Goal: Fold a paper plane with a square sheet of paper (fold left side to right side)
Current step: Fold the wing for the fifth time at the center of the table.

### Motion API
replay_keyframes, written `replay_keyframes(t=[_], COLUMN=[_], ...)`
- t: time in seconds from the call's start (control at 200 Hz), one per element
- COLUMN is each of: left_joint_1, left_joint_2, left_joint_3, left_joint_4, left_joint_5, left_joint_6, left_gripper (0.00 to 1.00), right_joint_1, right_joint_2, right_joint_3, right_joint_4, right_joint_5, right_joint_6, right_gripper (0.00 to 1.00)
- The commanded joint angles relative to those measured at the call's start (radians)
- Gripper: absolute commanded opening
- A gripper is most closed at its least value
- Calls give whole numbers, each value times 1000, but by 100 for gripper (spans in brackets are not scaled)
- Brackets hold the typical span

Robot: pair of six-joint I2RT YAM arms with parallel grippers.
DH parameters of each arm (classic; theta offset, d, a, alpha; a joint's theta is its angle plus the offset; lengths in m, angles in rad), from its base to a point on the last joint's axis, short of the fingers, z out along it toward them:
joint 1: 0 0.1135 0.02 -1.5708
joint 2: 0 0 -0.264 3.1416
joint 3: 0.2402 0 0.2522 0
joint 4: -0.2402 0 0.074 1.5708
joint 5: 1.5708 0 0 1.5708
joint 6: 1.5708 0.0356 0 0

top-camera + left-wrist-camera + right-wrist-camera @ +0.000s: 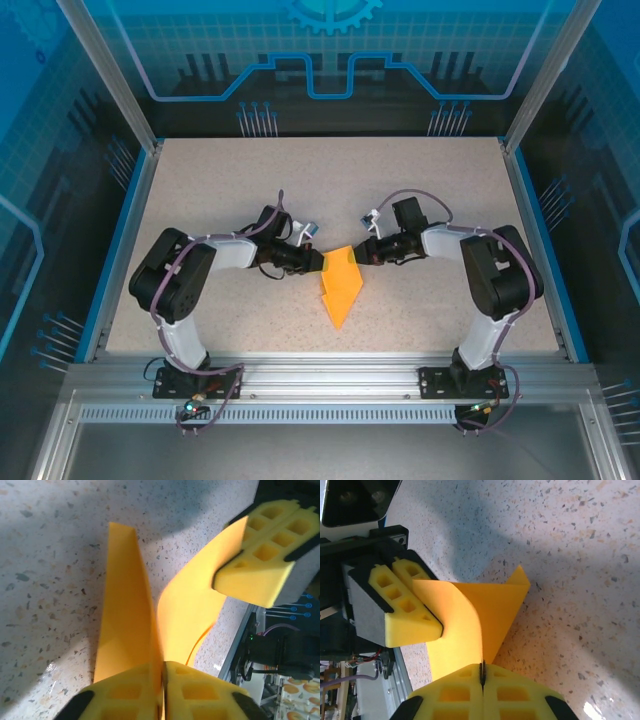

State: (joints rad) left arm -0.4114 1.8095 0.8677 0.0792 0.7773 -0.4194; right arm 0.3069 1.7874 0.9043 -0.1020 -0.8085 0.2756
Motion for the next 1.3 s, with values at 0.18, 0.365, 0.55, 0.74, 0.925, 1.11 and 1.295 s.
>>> replay_keyframes(t=[0.18, 0.365, 0.55, 0.74, 0.925, 1.11, 1.295], left_joint_1=[4, -76, -276, -474, -604, -645, -681], left_joint_2=[-163, -412, -587, -544, -408, -268, -144], left_joint_3=[13, -46, -69, -46, 41, 126, 212], left_joint_4=[-137, -273, -447, -522, -562, -608, -673], left_joint_5=[-217, -488, -660, -748, -843, -917, -993], left_joint_6=[98, 171, 190, 123, 88, 63, 40], left_gripper=[64, 70, 70, 72, 75, 76, 75], right_joint_1=[15, 53, 91, 115, 136, 145, 146], right_joint_2=[-107, -122, -93, -58, -54, -56, -55], right_joint_3=[-9, 32, 99, 128, 137, 140, 134], right_joint_4=[-148, -234, -312, -335, -336, -335, -332], right_joint_5=[97, 175, 242, 279, 309, 321, 333], right_joint_6=[67, 227, 330, 395, 429, 438, 448], right_gripper=[0, 2, 3, 2, 1, 1, 0])
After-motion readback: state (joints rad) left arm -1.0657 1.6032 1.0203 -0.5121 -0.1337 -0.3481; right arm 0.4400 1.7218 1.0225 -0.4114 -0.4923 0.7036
